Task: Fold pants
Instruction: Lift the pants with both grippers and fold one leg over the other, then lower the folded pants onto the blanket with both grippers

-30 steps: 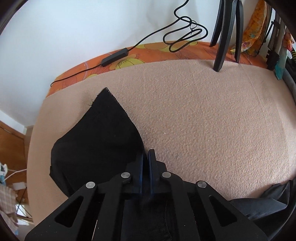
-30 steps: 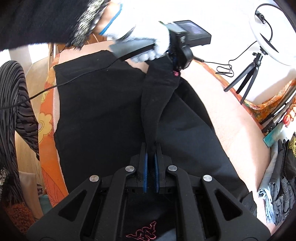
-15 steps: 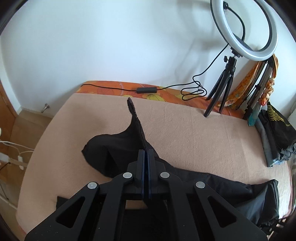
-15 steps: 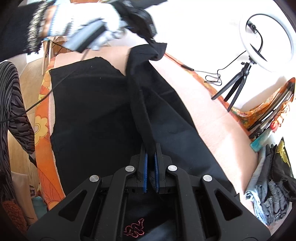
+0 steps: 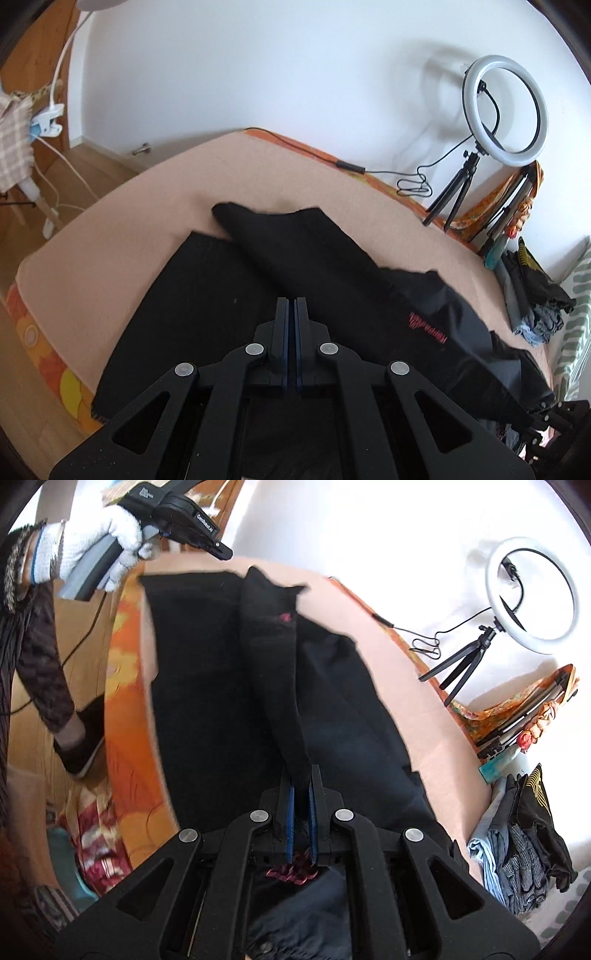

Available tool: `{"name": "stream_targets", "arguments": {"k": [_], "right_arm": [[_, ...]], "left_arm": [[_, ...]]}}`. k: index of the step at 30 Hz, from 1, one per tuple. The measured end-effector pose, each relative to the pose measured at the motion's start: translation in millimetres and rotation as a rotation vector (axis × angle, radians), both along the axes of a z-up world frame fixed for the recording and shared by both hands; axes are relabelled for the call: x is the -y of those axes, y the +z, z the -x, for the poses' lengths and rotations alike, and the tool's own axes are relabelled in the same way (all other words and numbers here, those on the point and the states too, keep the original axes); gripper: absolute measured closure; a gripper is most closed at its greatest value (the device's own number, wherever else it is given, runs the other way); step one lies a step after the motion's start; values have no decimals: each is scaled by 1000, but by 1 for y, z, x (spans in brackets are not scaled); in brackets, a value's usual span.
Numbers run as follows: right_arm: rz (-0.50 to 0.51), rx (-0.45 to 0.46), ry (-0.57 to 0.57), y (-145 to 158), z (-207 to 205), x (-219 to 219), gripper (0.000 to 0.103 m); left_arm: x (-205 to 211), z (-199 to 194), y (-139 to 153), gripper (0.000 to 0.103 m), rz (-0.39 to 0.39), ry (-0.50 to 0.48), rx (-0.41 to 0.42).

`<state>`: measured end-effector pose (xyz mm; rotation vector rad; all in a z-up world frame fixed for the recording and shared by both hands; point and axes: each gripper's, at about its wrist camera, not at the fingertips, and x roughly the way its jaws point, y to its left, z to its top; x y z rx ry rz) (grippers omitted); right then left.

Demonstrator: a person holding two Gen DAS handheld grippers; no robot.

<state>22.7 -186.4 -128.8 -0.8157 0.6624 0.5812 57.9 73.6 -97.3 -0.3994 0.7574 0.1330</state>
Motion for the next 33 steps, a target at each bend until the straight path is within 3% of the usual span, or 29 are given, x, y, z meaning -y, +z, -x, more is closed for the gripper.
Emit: {"name": "stream_targets", "arguments": {"k": [6,9,12,13,14,15,18,20,26,28,31,33], "right_arm": [[66,0,7,-16,11,-7,96],[46,-11,0,-12,12,-7,96],[30,-39,6,-15,15,-9,96],[40,-37,12,-17,17,-11,96],[56,-31,19,-21,19,-12,96],[67,-29,24,-24,21,-13,96],[82,-32,36,-30,23,-15,96],[85,-34,40,-32,23,-15,96],[81,-40,53,-32,22,-12,96],[85,-41,60,-33,22,-13,96],[84,-43,70,-33,21,-12,96],[78,-44,75,-31,20,-11,96]], "left_arm": [[-3,1,-11,102,7,-4,-33],[11,-16,-3,88,-36,-49,-54],[32,-36,4,82,-82,-122,-74],[41,-45,4,70,-98,-145,-84],[48,-55,3,48,-102,-165,-105],[54,-67,2,43,-100,-173,-133],[69,-96,0,44,-115,-182,-170],[76,-119,-7,44,-121,-190,-238],[77,-172,-34,42,-254,-98,-408],[71,-182,-43,42,-241,-55,-439],[66,-190,-52,27,-246,-28,-452],[62,-192,-54,27,-232,-20,-435]]}}
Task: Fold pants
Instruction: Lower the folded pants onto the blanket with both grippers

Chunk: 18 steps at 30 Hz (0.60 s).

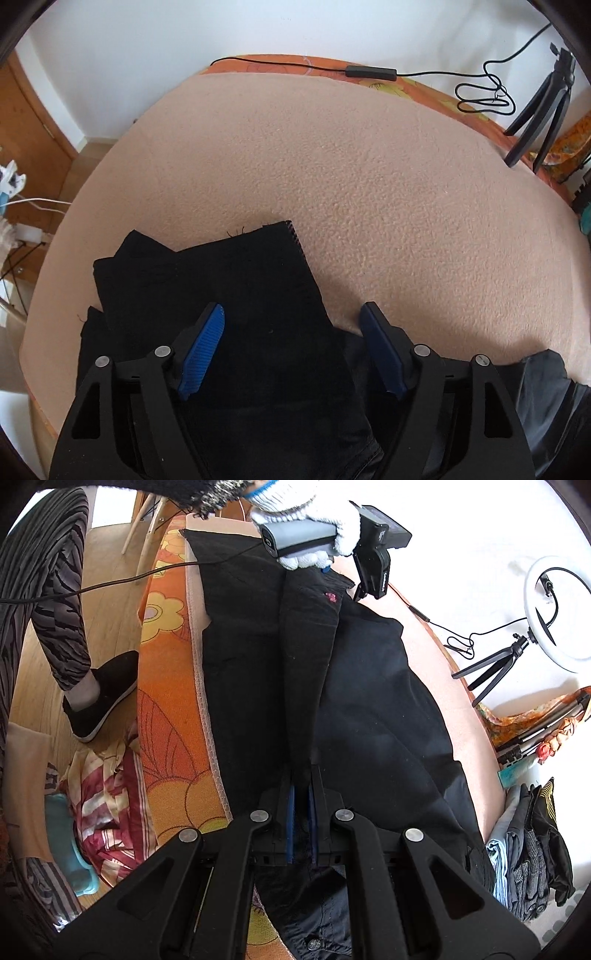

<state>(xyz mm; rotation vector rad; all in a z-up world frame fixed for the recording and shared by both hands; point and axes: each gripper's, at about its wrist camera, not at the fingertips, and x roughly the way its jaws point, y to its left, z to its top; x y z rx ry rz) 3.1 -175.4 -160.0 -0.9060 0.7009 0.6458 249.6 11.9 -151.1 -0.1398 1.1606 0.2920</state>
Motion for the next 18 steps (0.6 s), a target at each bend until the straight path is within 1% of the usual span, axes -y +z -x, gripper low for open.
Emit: {"name": "stream_targets", "arguments": {"k": [1,2,3,4,6,8,11,14,18], "right_arm": [[-3,0,2,1,-1,0,96],[-4,1,4,2,-1,1,96],[-6,1,8,2,-2,2,96],[-9,1,10,3,-3,2,96],[-16,-2,11,4,-6,4,96],[-21,-1,11,6,-8,4,96],[-27,13,0,9,-11,6,96],[-42,27,-20,14,-15,9,96],[-44,59,-32,19,-17,12,96]], "left_arm": [[-1,2,0,31,-2,-5,19],[-1,3,0,42,-7,-10,38],[-3,6,0,53,-7,-12,69],[-5,10,1,69,-10,-11,94],[-6,13,2,78,-2,-25,118],[-8,14,5,99,25,-34,152],[-13,21,12,100,51,-8,206],[-26,41,28,100,109,13,288],[-41,91,47,100,156,22,397]]}}
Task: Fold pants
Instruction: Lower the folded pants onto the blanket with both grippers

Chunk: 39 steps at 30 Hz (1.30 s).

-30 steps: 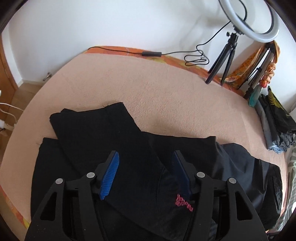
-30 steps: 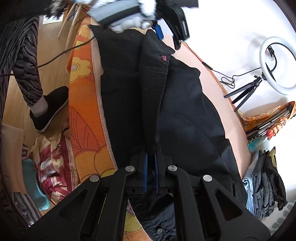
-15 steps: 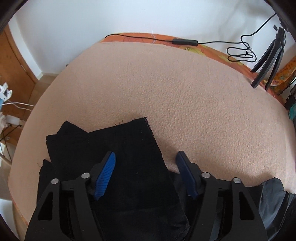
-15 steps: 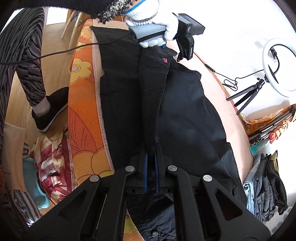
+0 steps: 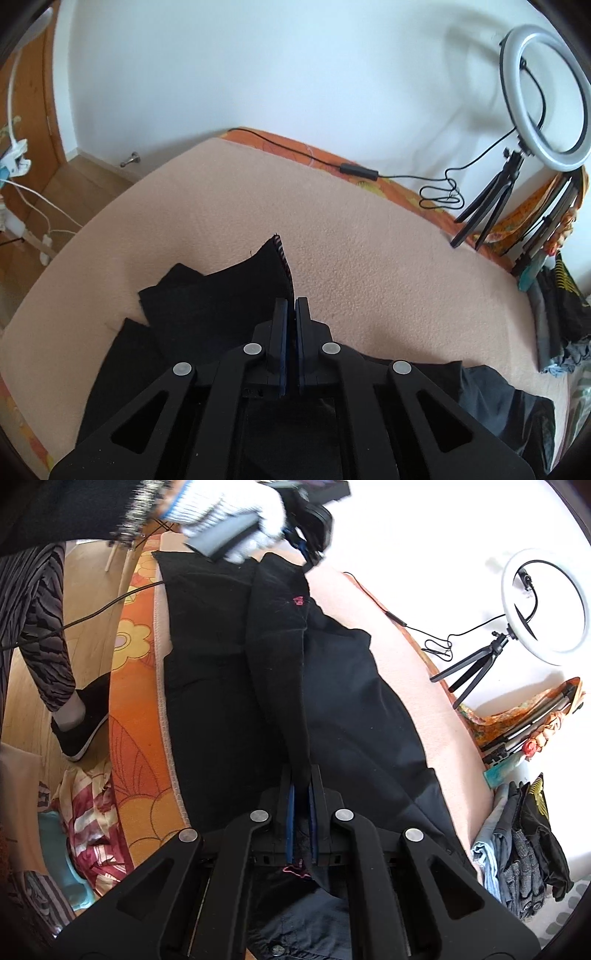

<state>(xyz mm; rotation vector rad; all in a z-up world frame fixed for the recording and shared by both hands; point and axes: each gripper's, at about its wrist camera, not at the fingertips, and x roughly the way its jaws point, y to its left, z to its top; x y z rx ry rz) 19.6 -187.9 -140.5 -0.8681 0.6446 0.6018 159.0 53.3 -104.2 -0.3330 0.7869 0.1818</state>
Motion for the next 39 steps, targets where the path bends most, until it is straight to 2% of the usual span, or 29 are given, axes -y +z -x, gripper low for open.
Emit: {"name": "stream_targets", "arguments": {"k": [3,7,15,17,21,23,25,30,31,32,33,35,39], "right_arm": [[-1,19,-2,4,1,-1,96],[7,39,0,5,2,-2,96],[71,70,5,-6,12,-11,96],[82,80,0,-8,14,-13,96],[95,86,-12,-12,17,-13,96],[102,89,-15,-14,18,-13,96],[120,105,-14,-16,20,-13,96],[128,142,-32,-13,22,-9,96],[129,149,-36,-12,22,-8,96],[132,158,-41,-11,22,-7,96],[135,166,-45,-10,22,-6,96],[137,177,-50,-8,21,-5,96],[153,203,-47,-8,23,-5,96]], "left_arm": [[-19,44,10,100,36,19,58],[-46,92,15,100,66,41,85],[-75,123,-24,100,201,100,84],[-80,125,-32,88,253,102,76],[-86,126,-37,80,314,128,71],[-91,126,-40,72,346,149,75],[-98,125,-42,70,385,173,90],[-115,124,-44,73,440,204,129],[-115,123,-42,76,423,205,127],[-114,122,-41,91,401,200,126],[-113,122,-39,97,385,184,124],[-109,124,-35,98,340,170,121],[-108,136,-33,99,312,163,124]]}}
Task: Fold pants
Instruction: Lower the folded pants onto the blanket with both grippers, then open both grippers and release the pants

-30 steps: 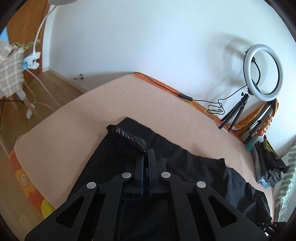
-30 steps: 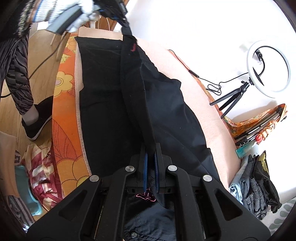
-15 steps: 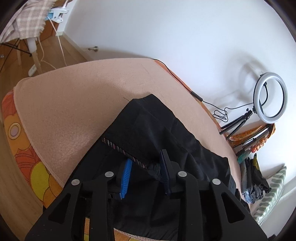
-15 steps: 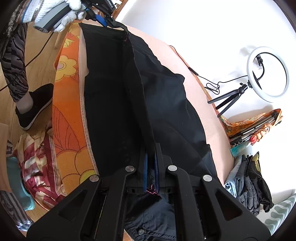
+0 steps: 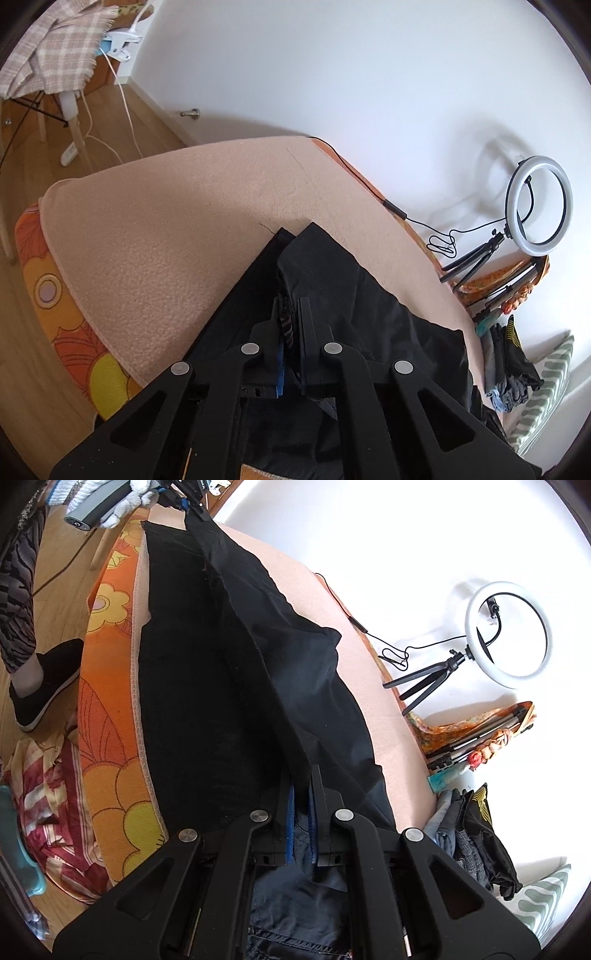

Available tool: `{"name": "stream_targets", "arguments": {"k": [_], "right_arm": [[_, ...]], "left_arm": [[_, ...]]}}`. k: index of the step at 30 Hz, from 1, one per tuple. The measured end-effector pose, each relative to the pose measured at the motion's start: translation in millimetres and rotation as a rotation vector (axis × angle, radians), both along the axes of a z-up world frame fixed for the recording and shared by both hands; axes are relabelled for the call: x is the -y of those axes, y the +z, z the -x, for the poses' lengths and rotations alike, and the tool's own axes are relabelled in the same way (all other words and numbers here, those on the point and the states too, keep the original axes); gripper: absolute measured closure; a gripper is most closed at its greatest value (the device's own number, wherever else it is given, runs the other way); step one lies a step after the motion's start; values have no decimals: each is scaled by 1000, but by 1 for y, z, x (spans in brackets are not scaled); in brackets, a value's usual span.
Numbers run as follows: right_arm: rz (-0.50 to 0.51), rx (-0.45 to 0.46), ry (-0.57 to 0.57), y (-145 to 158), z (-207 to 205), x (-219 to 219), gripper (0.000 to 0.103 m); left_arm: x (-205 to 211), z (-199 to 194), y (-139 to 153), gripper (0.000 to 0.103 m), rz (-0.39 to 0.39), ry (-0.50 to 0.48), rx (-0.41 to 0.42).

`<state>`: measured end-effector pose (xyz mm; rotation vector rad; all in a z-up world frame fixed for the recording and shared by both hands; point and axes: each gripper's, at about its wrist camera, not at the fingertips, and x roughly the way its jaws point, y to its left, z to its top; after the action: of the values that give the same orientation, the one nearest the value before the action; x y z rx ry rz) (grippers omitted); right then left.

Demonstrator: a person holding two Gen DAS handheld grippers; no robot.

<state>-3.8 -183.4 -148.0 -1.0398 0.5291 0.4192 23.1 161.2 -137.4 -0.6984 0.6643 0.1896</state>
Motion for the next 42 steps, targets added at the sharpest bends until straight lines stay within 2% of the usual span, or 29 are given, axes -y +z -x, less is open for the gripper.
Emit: {"name": "stream_targets", "arguments": {"k": [5,13,18,20,22,24,28,34,35,38,42], "right_arm": [[27,4,13,-5,3,-1,96],[52,8,28,-8,0,-7,96],[36,-54,20,-12,-2,-1,96],[36,-82,16,-16,-2,1,96],[24,-115,10,-19,-1,2,96],[8,-146,-2,-21,-3,4,96],[-87,-235,-49,-15,-14,12,95],[-282,-392,-129,0,-30,29,86],[-307,-401,-139,2,-31,31,85],[-383,-439,-174,6,-30,40,82],[-499,-508,-212,12,-23,56,74]], "left_arm": [[2,25,-4,99,-52,23,-21],[3,38,-9,99,-123,28,-47],[6,38,-18,99,-159,-1,-90],[5,38,-22,95,-152,-1,-106],[5,40,-17,89,-194,16,-120],[3,43,-10,88,-253,64,-143],[-5,49,7,88,-251,90,-110],[30,28,40,86,-303,-89,-53],[39,22,45,84,-308,-129,-43],[66,3,55,69,-290,-267,-16],[110,-28,63,68,-292,-462,-10]]}}
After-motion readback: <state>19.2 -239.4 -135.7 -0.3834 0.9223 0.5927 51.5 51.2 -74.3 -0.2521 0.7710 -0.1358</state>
